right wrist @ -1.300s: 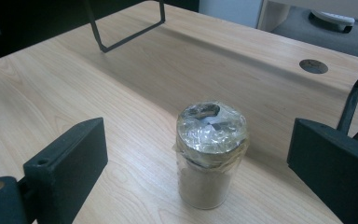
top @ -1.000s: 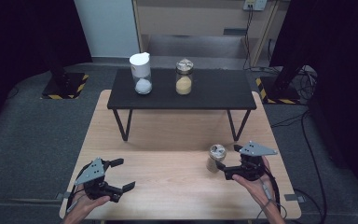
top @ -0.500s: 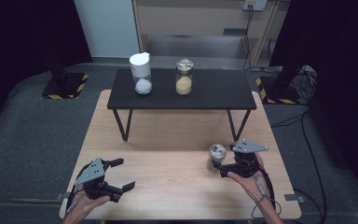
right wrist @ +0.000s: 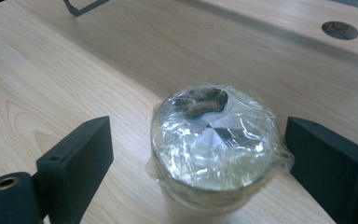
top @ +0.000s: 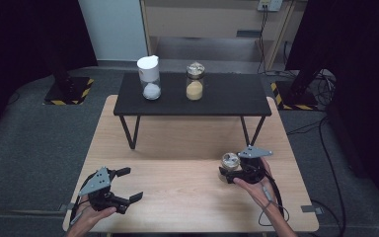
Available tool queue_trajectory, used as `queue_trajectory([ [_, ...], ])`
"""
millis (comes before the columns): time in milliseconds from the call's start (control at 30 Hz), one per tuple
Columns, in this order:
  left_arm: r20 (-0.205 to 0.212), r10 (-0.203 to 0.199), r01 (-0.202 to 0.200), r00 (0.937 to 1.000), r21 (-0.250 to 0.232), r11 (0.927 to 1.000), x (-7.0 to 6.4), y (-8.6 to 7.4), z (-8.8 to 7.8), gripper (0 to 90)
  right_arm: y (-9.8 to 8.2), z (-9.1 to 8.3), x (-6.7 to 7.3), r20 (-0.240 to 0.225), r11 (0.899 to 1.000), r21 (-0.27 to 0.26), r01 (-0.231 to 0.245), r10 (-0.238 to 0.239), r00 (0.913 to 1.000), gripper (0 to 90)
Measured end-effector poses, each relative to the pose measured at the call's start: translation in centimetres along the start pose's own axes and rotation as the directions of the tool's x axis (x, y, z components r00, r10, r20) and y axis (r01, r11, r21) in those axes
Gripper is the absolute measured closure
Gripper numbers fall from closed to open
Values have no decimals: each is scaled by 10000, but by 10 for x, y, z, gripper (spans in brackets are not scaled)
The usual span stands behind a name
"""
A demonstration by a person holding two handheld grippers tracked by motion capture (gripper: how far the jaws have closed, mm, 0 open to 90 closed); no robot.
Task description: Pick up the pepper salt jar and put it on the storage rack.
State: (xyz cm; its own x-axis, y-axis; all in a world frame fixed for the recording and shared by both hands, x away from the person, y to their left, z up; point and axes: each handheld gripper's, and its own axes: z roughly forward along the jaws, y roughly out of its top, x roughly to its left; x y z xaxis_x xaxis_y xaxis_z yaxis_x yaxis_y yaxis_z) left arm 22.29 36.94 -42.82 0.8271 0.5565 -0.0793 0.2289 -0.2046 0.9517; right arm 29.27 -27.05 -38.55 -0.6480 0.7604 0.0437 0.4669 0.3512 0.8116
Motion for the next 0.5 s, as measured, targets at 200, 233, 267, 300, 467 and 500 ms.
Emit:
queue_trajectory([
  [200, -7, -15, 15, 10000, -12, 10000, 0, 0, 0, 31, -4, 8, -6, -15, 9995, 8, -300, 300, 9995, 203],
  [233, -4, -11, 11, 10000, -9, 10000, 0, 0, 0, 31, -6, 8, -6, 33, 9995, -140, -269, 269, 9996, 230],
  [267, -4, -9, 9, 10000, -9, 10000, 0, 0, 0, 31, -7, 7, -5, 35, 9996, -181, -215, 216, 9998, 247],
  [300, -5, -8, 8, 10000, -7, 10000, 0, 0, 0, 31, -7, 7, -5, 31, 9997, -165, -179, 180, 9998, 255],
  [467, -13, 0, 0, 10000, -10, 10000, 0, 0, 0, 31, -8, 8, -2, 73, 9995, -309, 98, -96, 9999, 331],
  [500, -15, -3, 3, 10000, -9, 10000, 0, 0, 0, 31, -8, 8, -1, 85, 9993, -335, 146, -143, 9999, 332],
])
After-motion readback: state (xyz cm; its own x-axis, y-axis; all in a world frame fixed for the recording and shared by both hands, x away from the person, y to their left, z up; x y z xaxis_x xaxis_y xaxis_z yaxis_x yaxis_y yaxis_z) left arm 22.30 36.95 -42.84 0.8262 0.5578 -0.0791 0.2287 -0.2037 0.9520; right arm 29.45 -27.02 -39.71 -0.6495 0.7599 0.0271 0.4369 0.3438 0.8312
